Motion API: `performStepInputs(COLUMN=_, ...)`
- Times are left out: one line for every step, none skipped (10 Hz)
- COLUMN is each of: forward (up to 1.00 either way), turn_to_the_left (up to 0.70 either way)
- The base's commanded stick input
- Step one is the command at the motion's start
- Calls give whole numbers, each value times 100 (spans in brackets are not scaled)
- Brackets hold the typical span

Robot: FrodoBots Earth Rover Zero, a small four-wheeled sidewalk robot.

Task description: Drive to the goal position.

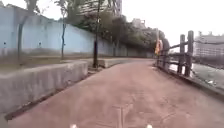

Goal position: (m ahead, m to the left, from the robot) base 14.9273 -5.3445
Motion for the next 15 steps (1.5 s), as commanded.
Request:
performStepInputs(forward=100, turn_to_the_left=-40)
performStepInputs(forward=100, turn_to_the_left=-15)
performStepInputs(forward=100, turn_to_the_left=0)
performStepInputs(forward=100, turn_to_the_left=0)
performStepInputs(forward=100, turn_to_the_left=0)
performStepInputs(forward=100, turn_to_the_left=0)
performStepInputs(forward=100, turn_to_the_left=0)
performStepInputs(forward=100, turn_to_the_left=0)
performStepInputs(forward=100, turn_to_the_left=0)
performStepInputs(forward=100, turn_to_the_left=0)
performStepInputs(forward=100, turn_to_the_left=0)
performStepInputs(forward=100, turn_to_the_left=0)
performStepInputs(forward=100, turn_to_the_left=0)
performStepInputs(forward=100, turn_to_the_left=0)
performStepInputs(forward=100, turn_to_the_left=0)
